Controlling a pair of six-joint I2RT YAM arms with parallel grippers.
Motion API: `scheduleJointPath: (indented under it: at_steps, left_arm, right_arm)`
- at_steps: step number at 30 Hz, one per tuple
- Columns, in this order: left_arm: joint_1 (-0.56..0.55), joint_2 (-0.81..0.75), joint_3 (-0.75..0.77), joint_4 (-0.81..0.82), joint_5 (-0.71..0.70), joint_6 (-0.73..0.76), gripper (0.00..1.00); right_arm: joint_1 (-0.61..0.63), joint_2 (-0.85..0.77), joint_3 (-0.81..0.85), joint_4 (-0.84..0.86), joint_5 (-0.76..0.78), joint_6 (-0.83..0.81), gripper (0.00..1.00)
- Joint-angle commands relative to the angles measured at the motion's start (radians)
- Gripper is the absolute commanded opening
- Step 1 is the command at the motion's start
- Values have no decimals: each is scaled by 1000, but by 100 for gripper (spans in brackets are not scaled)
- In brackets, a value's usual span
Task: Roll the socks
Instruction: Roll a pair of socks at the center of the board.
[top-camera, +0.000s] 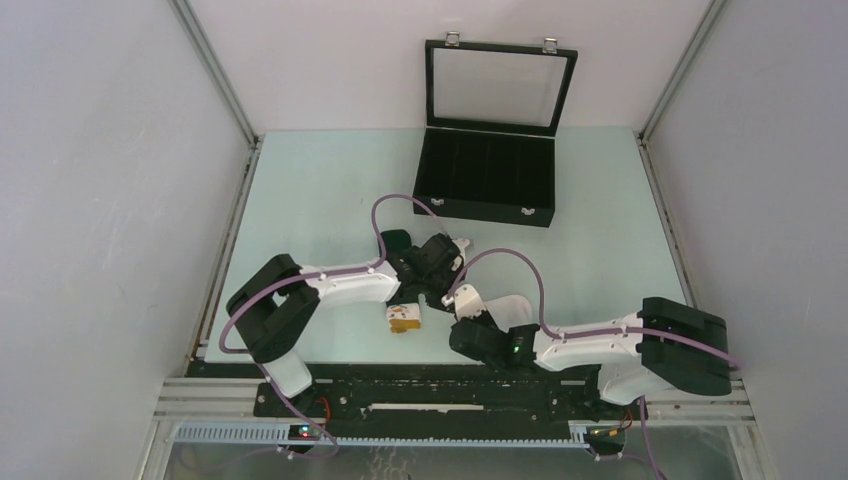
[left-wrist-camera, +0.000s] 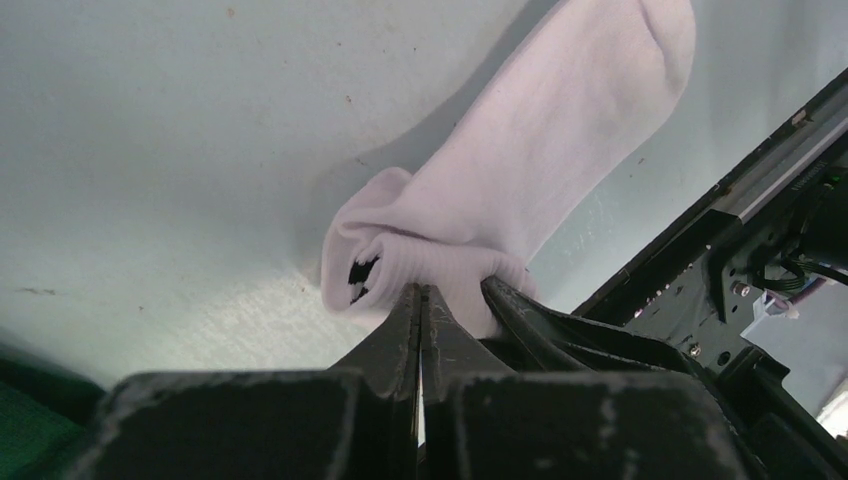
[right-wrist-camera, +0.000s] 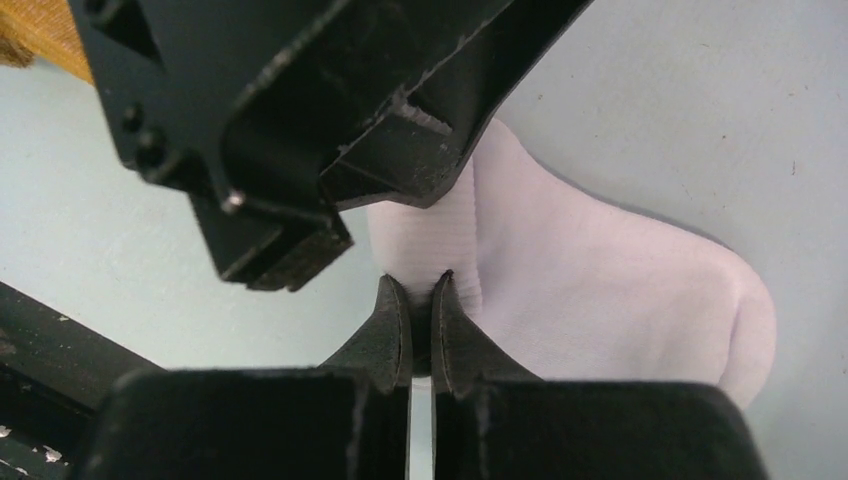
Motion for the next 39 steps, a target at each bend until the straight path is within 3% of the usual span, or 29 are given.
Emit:
scheduleJointPath:
  at_steps: [1,6,13,25,31,35,39]
  left_arm:
    - [-12,-67,11,-60,10,22,0]
    - [5,-143,38,-120,-12,38,0]
    - [76,-289,-52,-130,-37,18,0]
    - [164,-532,-221,-137,-45,-12,0]
    - [164,-500,-231,-57,52,-22,0]
    - [151,-414,-187,-11,131,-25,0]
    - [106,-317,-126,4,122,-16,0]
  right_arm:
    - [29,19,-32,-49,-65,22,0]
    - [47,-16,-74,44,-135,-71,0]
    - [52,-54,-117,176,-269,-264,0]
    - [9,-39,-138,333,-759,-711,0]
    - [-87,-32,-143,296,-885,-886,0]
    - [-117,-27,-143,313,-962,-910,0]
    - [-134,-29,-141,299,-963,-919,0]
